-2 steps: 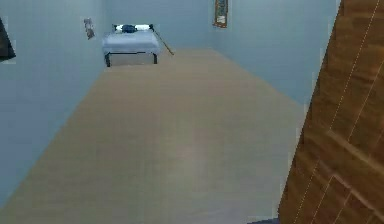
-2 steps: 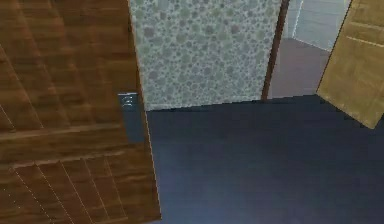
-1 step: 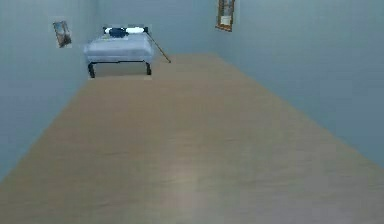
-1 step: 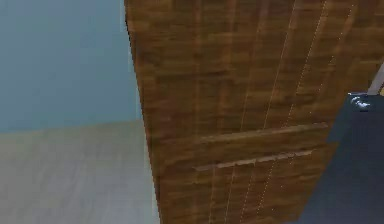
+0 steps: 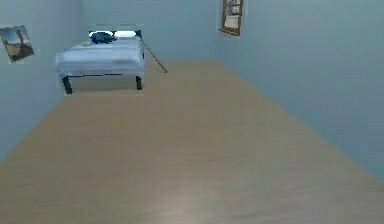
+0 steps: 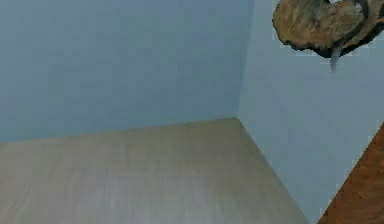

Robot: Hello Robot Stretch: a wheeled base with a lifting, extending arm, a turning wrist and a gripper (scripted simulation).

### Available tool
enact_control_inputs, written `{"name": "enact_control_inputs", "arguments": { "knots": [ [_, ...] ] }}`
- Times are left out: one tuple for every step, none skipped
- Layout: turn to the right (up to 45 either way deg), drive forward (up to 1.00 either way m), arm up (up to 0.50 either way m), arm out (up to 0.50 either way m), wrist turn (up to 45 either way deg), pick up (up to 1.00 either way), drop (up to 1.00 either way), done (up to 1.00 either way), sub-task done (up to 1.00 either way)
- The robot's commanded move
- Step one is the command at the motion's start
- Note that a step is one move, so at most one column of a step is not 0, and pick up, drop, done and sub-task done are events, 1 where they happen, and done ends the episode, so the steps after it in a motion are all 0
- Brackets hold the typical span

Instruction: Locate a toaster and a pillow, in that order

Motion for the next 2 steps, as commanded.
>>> {"name": "enact_control_inputs", "arguments": {
  "knots": [
    [0.0, 1.00, 0.00, 0.00, 0.0, 0.00, 0.00, 0.00, 0.00],
    [0.0, 1.00, 0.00, 0.00, 0.0, 0.00, 0.00, 0.00, 0.00]
  ]
}}
